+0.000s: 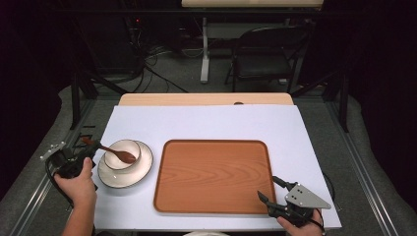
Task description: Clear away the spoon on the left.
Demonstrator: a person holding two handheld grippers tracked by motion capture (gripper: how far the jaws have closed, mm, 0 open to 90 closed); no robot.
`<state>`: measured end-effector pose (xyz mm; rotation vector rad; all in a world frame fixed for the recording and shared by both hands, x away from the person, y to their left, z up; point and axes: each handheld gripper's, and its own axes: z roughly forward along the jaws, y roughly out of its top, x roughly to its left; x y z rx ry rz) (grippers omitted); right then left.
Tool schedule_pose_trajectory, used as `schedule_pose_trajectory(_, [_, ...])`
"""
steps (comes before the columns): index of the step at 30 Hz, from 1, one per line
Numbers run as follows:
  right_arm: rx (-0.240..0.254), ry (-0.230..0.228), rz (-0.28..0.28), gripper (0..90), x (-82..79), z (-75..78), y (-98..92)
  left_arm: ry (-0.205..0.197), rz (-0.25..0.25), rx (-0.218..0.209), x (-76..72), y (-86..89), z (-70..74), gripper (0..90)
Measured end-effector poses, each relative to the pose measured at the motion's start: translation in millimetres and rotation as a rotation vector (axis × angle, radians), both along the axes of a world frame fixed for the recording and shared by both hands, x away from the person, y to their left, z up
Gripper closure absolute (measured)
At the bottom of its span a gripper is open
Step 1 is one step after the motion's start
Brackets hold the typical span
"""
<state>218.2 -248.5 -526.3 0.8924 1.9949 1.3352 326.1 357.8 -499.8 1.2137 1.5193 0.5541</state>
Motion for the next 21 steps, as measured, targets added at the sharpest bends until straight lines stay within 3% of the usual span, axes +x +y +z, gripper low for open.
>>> schedule_pose_trajectory(12, [0.003, -0.001, 0.0, 31.6, 0.0, 0.3, -0.3, -0.026, -0.073, 0.133, -1.3, -22.0, 19.5, 82.3])
schedule_pose_trajectory(21, [0.002, 0.0, 0.003, 31.6, 0.1, 0.3, -0.1, -0.044, -0.121, 0.301, -1.7, -42.7, 33.0, 84.1])
